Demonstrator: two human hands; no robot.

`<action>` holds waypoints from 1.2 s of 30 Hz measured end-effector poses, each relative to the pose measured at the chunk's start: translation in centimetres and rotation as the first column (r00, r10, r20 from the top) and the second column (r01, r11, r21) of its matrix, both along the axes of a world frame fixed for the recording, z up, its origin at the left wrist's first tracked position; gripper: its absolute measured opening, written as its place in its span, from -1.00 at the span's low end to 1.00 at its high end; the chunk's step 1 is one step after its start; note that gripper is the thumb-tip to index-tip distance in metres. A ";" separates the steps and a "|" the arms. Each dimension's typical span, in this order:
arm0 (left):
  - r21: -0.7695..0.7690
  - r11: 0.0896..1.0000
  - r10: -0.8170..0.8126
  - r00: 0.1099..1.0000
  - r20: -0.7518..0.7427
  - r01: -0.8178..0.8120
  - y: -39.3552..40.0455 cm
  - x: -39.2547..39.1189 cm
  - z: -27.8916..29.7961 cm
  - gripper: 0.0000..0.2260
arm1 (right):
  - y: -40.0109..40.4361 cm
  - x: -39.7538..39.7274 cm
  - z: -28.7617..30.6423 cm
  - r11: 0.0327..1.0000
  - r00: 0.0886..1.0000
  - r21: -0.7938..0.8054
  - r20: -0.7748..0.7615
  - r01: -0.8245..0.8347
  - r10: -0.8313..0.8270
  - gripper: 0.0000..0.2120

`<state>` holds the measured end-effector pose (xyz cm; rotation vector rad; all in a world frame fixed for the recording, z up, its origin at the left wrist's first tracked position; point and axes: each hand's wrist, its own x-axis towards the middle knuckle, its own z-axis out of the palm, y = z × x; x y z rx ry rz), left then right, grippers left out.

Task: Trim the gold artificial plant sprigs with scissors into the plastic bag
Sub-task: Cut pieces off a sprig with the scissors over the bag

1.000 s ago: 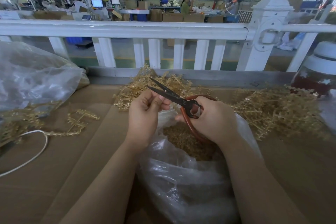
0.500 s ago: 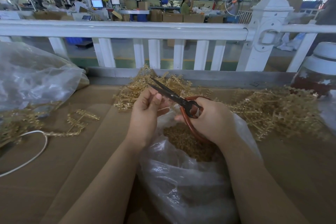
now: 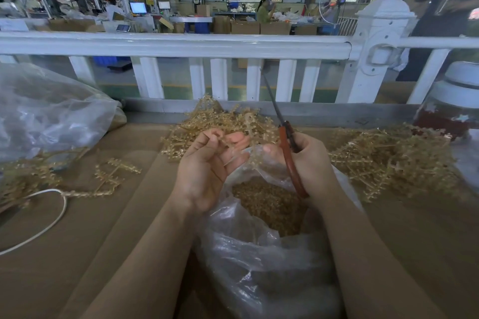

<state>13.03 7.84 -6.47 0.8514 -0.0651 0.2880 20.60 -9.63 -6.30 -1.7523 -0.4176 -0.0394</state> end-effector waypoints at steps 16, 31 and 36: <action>0.203 0.979 0.042 0.984 -0.171 -0.006 -0.7 0.1 -0.3 -0.69 | -0.1 0.2 -0.4 0.985 0.994 0.161 0.102 -0.063 0.047 -0.76; 0.300 0.923 0.311 0.925 -0.219 -0.240 -1.5 0.1 -0.2 -0.92 | 0.0 -0.9 0.3 0.998 0.980 -0.064 0.200 0.016 -0.003 -0.55; 0.312 0.893 0.409 0.874 -0.262 -0.324 -1.1 0.4 -0.5 -0.96 | 0.0 -1.3 0.3 0.953 0.946 -0.299 0.290 -0.058 0.148 -0.53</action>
